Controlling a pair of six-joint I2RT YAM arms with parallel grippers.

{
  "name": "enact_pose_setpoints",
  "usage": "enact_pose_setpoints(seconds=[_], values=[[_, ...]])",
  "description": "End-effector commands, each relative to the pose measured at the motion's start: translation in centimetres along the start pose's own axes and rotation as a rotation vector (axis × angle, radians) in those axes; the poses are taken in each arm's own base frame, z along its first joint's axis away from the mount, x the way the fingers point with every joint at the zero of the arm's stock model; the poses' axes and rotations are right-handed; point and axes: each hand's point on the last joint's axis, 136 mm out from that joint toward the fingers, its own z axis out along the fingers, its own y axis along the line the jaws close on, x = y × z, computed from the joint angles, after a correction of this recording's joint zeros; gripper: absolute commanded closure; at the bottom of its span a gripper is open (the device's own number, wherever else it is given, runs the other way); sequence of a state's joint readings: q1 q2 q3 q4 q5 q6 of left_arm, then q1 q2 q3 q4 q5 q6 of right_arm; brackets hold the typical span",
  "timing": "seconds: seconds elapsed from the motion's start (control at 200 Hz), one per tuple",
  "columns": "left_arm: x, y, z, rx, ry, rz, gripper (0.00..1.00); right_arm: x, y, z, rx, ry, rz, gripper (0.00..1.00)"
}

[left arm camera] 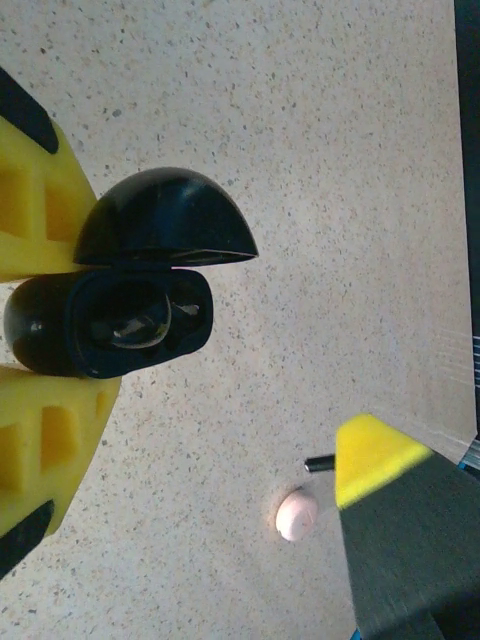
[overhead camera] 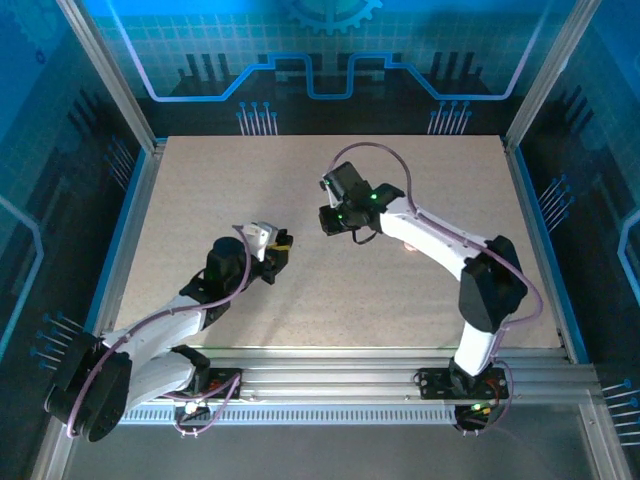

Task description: Insert the wireless bluetooth earbuds into the charging case

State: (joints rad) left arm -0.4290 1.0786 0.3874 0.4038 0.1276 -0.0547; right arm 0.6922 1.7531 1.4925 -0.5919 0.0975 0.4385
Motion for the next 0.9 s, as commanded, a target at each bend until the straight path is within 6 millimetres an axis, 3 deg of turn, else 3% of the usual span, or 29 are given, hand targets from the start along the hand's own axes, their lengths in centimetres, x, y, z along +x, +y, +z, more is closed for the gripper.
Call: enact_pose_setpoints(seconds=[0.0, 0.21, 0.445, 0.895], values=[[-2.2, -0.9, 0.0, 0.054, -0.073, -0.009, 0.89, -1.6, 1.7, -2.7, -0.054, -0.118, 0.025, 0.82], [-2.8, -1.9, 0.0, 0.112, -0.108, 0.008, 0.89, -2.3, 2.5, -6.0, -0.109, -0.246, 0.058, 0.82], [-3.9, -3.4, 0.0, 0.207, -0.170, 0.031, 0.89, -2.6, 4.0, -8.4, -0.215, -0.350, 0.084, 0.82], [-4.9, -4.3, -0.4, 0.256, -0.213, 0.050, 0.89, -2.4, 7.4, -7.9, -0.289, -0.376, 0.044, 0.81]])
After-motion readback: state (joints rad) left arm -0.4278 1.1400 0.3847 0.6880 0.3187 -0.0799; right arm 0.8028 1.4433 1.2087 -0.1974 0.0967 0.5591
